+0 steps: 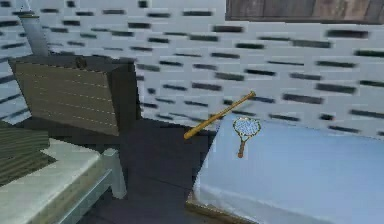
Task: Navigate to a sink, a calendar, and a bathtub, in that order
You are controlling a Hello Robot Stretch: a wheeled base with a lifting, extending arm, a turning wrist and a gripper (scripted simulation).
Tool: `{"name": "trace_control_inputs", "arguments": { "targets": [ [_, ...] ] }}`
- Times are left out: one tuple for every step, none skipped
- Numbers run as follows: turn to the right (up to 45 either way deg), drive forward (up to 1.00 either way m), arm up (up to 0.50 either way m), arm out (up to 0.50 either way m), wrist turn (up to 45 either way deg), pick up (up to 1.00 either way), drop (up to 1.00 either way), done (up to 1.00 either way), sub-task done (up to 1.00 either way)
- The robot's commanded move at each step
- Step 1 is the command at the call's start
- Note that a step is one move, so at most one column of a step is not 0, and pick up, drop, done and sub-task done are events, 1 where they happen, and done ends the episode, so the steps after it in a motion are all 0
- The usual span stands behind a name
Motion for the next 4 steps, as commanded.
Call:
{"name": "trace_control_inputs", "arguments": {
  "targets": [
    [0.0,0.45,0.00,0.00,0.0,0.00,0.00,0.00,0.00],
    [-21.0,0.00,0.00,0.00,0.0,0.00,0.00,0.00,0.00],
    [0.0,0.40,0.00,0.00,0.0,0.00,0.00,0.00,0.00],
    [-6.0,0.00,0.00,0.00,0.0,0.00,0.00,0.00,0.00]
  ]
}}
